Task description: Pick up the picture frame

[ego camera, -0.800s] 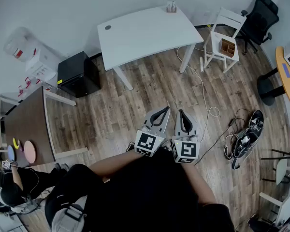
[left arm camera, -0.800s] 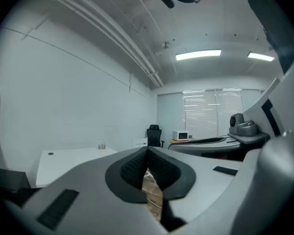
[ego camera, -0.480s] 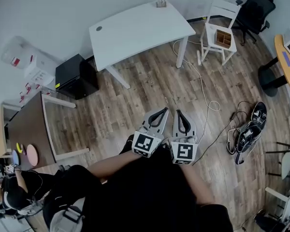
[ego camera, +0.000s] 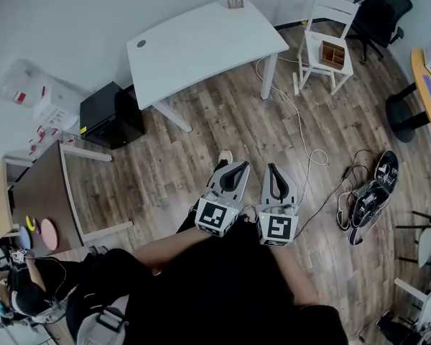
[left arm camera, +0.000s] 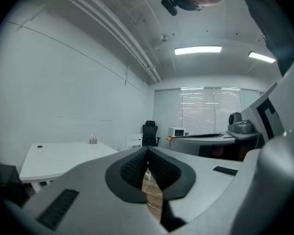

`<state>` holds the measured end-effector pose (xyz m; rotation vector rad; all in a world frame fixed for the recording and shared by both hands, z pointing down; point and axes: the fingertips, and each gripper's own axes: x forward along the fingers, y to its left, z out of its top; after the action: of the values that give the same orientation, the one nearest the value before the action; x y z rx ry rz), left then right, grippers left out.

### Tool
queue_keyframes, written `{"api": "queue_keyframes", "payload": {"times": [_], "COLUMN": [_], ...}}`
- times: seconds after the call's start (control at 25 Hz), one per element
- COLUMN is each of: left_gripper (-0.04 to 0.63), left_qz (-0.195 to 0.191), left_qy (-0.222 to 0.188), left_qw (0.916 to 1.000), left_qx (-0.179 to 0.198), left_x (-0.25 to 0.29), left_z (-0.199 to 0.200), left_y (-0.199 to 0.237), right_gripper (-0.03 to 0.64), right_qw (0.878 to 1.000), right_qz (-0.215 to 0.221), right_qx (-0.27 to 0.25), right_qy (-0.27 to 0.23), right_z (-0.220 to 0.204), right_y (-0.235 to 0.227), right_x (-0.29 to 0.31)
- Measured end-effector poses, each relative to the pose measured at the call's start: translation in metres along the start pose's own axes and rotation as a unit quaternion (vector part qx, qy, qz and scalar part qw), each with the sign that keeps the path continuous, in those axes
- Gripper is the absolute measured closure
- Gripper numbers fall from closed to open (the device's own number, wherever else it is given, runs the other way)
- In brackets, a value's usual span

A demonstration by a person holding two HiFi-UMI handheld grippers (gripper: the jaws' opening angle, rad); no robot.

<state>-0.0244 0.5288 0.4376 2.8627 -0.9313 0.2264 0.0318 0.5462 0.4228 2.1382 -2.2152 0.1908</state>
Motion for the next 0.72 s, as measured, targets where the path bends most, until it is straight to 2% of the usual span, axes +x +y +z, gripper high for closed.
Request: {"api": "queue_keyframes", "payload": {"times": [0.32, 0.52, 0.72], "left_gripper": [0.581, 0.581, 0.581], "left_qz": [-0.003, 0.020, 0.023], "left_qy": [-0.010, 0.004, 0.010], "left_qw": [0.9997, 0.9987, 0.9981], "left_qx": [-0.024, -0.048, -0.057], "left_x": [0.078, 0.136, 0.188], "left_z": [0.009, 0.011, 0.030], "left_y": [0.053, 0.122, 0.198], "right_gripper": [0.581, 0.581, 0.581], "right_qw": [0.999, 0.999, 0.997], "right_qz": [-0.005, -0.001, 0.023], "right_qx": [0.013, -0.003, -0.014], "right_qy": [0.030, 0.050, 0.066], "right_z": [-0.002, -0.005, 0.007], "right_y": [-0.031, -0.049, -0.047], "right_x": [0.086, 0.167, 0.257]}}
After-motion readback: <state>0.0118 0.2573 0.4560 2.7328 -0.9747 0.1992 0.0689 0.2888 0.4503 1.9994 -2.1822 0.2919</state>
